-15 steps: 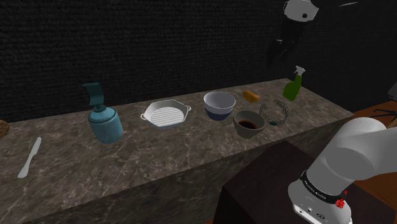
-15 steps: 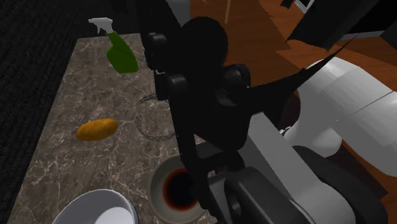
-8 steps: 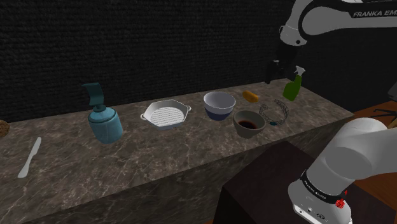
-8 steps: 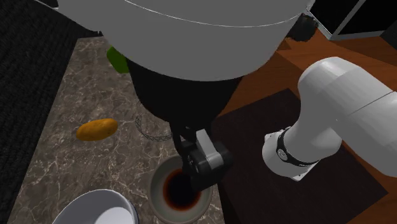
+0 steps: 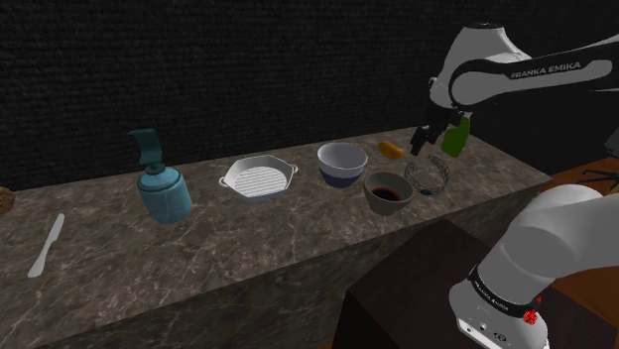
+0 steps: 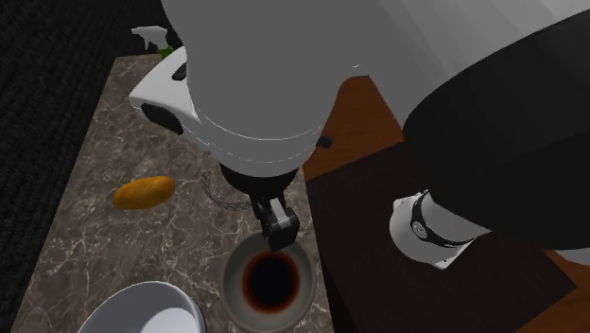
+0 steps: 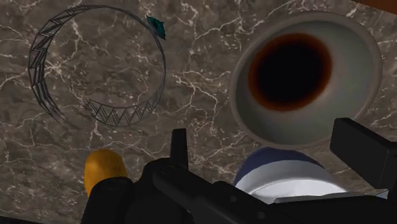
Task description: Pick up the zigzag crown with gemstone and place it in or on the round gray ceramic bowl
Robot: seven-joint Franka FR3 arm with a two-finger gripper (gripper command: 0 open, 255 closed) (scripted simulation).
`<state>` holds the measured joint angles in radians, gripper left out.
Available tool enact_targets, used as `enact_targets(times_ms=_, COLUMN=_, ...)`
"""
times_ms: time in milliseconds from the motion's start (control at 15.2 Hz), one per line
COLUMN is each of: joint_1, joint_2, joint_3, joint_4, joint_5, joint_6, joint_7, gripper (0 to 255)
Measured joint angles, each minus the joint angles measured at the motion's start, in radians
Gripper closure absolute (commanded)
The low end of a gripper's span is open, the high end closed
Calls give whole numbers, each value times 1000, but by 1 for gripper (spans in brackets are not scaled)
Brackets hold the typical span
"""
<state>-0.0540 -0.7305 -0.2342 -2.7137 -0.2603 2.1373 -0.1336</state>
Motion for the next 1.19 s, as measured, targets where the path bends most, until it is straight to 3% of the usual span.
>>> enact_targets(times_ms=330, joint_1=-38, joint_2=120, joint_3=-73, joint_4=-82, joint_5=-69, joint_6=205, joint_7=-44, gripper=0)
enact_targets(times_ms=726, joint_1=-73, joint_2=350, joint_3=-169, joint_4=-115, joint_5=-139, joint_6=475, joint_7=-103, gripper=0)
enact_targets(times_ms=1188, joint_1=-71, joint_2=544, joint_3=-229, joint_4=-91, joint_5=-133, joint_6=672, joint_7=-143, gripper=0)
